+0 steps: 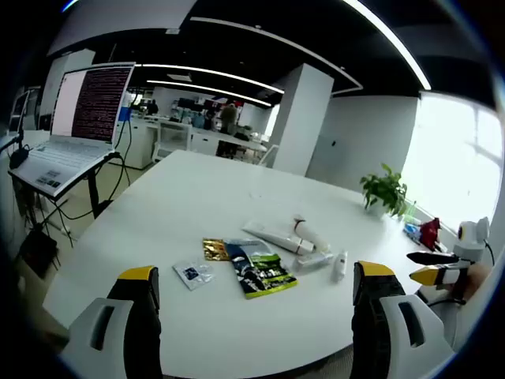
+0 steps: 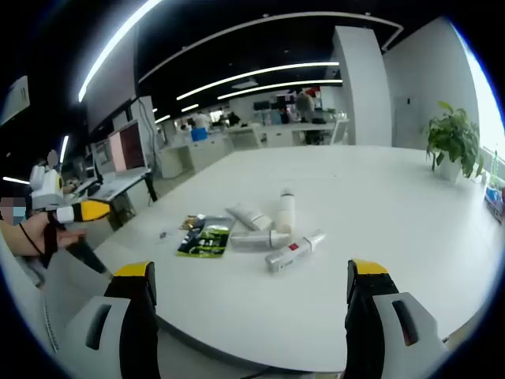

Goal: Arrange the skincare products in the storage area until every visible bottle or jar stands upright without overlapping.

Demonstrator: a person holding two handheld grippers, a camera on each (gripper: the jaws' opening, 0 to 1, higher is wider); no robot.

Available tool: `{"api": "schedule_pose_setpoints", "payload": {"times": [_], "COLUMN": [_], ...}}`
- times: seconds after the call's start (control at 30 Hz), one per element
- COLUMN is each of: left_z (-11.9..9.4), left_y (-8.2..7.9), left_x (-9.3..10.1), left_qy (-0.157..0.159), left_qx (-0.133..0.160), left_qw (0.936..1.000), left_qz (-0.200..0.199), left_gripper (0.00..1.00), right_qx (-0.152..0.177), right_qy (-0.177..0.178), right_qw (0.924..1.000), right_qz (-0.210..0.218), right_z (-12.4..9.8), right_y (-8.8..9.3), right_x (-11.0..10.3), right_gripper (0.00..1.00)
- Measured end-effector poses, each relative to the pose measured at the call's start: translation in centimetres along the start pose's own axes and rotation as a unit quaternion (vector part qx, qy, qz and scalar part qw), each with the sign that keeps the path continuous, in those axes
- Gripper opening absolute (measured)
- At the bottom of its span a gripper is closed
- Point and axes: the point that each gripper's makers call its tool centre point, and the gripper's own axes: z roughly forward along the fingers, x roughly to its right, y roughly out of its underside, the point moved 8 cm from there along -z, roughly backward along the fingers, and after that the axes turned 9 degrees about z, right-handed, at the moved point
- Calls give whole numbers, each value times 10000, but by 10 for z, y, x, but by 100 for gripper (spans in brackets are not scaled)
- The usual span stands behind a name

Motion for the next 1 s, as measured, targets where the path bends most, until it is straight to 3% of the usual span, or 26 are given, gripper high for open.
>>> {"api": "schedule_pose_setpoints", "payload": {"times": [0.43,1.0], "left_z": [0,0], "left_y": [1,1], "left_x": [-1,0], "left_qy": [-18,3], "left_qx": [1,-2], "left_qw": [10000,10000], "left_qz": [14,5], "left_gripper": [95,95], "right_qx": [15,-257], "right_qy": [19,32], "right_qw": [10000,9997], "right_qz": [-55,-40], "right_z": [0,1], "right_y": [0,5], "right_x": [-1,-2], "right_gripper": [100,100]}}
